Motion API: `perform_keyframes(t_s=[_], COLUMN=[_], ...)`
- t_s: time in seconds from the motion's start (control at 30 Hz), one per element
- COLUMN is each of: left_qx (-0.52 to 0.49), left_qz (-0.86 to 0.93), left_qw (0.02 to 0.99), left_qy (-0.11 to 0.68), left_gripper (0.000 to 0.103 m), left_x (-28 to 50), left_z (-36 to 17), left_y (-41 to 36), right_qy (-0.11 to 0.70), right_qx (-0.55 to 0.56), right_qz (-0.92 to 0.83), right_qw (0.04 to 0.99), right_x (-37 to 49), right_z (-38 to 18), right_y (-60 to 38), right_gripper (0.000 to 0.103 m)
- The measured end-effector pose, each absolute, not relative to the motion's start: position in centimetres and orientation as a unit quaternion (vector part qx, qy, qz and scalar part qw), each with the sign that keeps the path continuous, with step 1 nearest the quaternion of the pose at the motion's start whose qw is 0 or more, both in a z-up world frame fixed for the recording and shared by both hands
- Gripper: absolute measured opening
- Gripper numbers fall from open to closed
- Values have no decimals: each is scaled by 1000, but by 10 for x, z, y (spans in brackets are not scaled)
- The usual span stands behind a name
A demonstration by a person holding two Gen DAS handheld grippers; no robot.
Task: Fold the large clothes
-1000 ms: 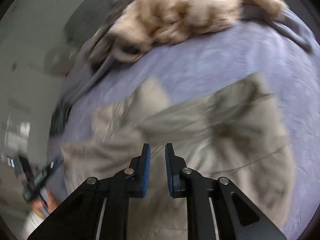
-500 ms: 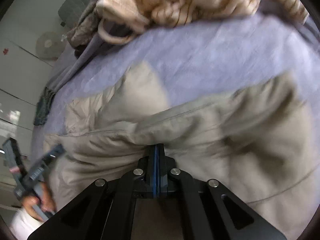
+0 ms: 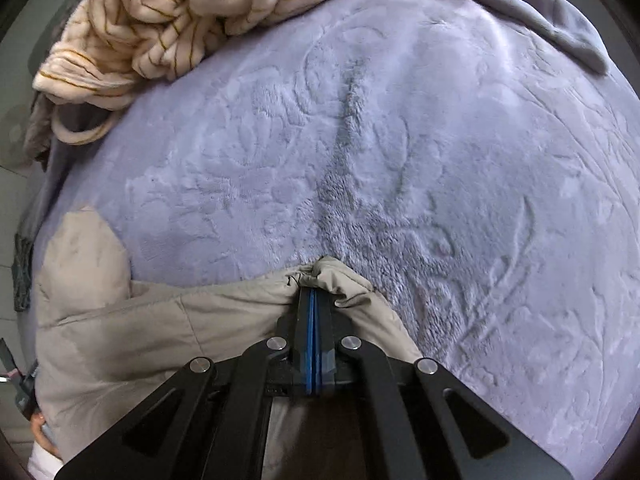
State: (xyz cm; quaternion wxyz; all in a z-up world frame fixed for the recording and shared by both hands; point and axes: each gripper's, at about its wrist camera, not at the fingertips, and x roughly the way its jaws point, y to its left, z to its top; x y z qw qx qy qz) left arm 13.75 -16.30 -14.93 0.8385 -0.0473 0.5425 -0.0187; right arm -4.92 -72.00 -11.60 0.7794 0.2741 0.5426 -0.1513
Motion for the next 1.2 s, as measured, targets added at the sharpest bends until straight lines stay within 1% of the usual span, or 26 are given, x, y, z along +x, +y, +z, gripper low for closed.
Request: perform_keyframes(t_s=[0.03, 0.07, 0.17, 0.3, 0.33, 0.37, 0.4, 0.43, 0.47, 0.63, 0.7, 0.73, 0.77, 0.8, 0.83, 0.87, 1.03, 1.1, 1.17, 1.2], left_qx=[-50, -53, -47, -21, -19, -18, -18, -20, -20, -18, -19, -19, -19, -20, -22, -24, -24, -29, -41, -47], left_qz=[-14, -13, -24, -36, -40, -44, -47, -47, -48, -56, -62, -65, -67, -68, -68, -65, -61, -56, -57, -58], left_qw=[838, 839, 847, 853, 853, 852, 851, 849, 848, 844, 838, 835, 832, 830, 830, 835, 836, 834, 826, 822], left_qy=[543, 541, 529, 520, 520, 522, 524, 526, 527, 533, 543, 547, 551, 553, 554, 546, 546, 548, 559, 565], left_gripper=[58, 58, 58, 58, 58, 58, 58, 58, 58, 58, 58, 58, 64, 74, 96, 100, 100, 102, 102, 102], left_x=[136, 133, 119, 83, 71, 65, 58, 46, 37, -16, -34, -44, -52, -58, -64, -75, -92, -95, -96, -97], left_z=[-143, -136, -112, -82, -77, -73, -69, -66, -65, -60, -61, -61, -61, -61, -60, -57, -54, -56, -60, -63], left_y=[-161, -159, -154, -146, -143, -144, -143, -141, -140, -140, -142, -143, -143, -143, -142, -141, -138, -136, -133, -132], right_qy=[543, 540, 521, 496, 491, 487, 484, 482, 481, 475, 473, 472, 472, 472, 472, 472, 477, 480, 482, 482], right_qx=[275, 277, 285, 302, 304, 306, 308, 309, 311, 346, 354, 357, 361, 363, 364, 364, 380, 386, 394, 398], right_qz=[-156, -159, -155, -140, -137, -134, -130, -128, -126, -112, -111, -110, -108, -107, -108, -108, -113, -116, -118, -118], right_qw=[778, 779, 790, 802, 805, 807, 809, 810, 810, 801, 799, 798, 797, 796, 796, 795, 784, 779, 774, 772], right_x=[-50, -49, -63, -99, -110, -119, -128, -135, -142, -185, -199, -207, -215, -225, -232, -239, -266, -274, -283, -286], right_z=[-113, -109, -90, -63, -57, -52, -48, -45, -42, -33, -32, -31, -30, -29, -28, -28, -35, -41, -46, -48], right_y=[-719, -717, -713, -705, -700, -696, -691, -688, -685, -666, -658, -655, -652, -648, -646, -644, -637, -635, -633, -632], right_gripper=[0, 3, 4, 7, 12, 20, 23, 29, 31, 32, 35, 39, 43, 45, 46, 46, 46, 47, 57, 59])
